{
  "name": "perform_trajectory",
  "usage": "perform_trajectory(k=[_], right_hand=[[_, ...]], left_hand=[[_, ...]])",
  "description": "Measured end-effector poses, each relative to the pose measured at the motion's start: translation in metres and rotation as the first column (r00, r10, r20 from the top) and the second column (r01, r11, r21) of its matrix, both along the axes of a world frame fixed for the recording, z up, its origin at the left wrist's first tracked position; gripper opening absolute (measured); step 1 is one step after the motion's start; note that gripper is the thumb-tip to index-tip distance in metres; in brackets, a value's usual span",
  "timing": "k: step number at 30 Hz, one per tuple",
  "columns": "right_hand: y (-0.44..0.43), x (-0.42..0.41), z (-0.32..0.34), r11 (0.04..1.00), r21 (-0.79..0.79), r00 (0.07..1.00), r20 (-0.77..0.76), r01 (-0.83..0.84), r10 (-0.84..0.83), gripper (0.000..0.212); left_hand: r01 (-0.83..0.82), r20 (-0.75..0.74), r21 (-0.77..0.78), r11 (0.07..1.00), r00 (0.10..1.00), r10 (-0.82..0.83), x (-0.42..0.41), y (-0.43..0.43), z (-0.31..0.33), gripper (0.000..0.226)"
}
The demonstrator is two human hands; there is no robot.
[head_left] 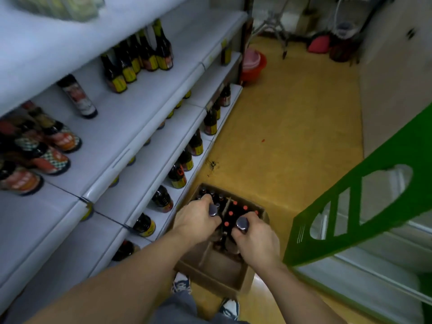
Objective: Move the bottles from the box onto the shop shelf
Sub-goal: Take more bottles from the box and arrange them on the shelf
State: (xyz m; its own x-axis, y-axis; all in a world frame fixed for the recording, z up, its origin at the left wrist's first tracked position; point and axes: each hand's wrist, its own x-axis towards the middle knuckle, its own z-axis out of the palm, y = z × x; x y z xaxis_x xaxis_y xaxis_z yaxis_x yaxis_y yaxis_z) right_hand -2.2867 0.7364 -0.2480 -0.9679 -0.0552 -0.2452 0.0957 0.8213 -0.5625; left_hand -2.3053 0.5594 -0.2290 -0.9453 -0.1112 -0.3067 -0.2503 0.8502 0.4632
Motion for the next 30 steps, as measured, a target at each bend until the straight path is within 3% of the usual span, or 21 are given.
perform_trajectory(k=[10,25,30], right_hand=[[-0.008,-0.029,0.061,0.999,-0.042,0.993,-0.121,0.002,-0.007,0.017],[-0.008,-0.068,0.167,0.975,-0.178,0.967,-0.237,-0.133,0.088,0.013],[-0.013,-0.072,0.198,0.964,-0.196,0.947,-0.302,-0.179,0.114,0.013]], left_hand=[[-0.108,-0.148,0.103,0.989,0.981,0.122,-0.008,-0.013,0.058,0.019],[-0.176,-0.339,0.24,0.955,0.906,0.253,-0.022,-0.029,0.146,0.018],[-0.209,-0.361,0.359,0.91,0.868,0.342,-0.022,-0.035,0.169,0.017]])
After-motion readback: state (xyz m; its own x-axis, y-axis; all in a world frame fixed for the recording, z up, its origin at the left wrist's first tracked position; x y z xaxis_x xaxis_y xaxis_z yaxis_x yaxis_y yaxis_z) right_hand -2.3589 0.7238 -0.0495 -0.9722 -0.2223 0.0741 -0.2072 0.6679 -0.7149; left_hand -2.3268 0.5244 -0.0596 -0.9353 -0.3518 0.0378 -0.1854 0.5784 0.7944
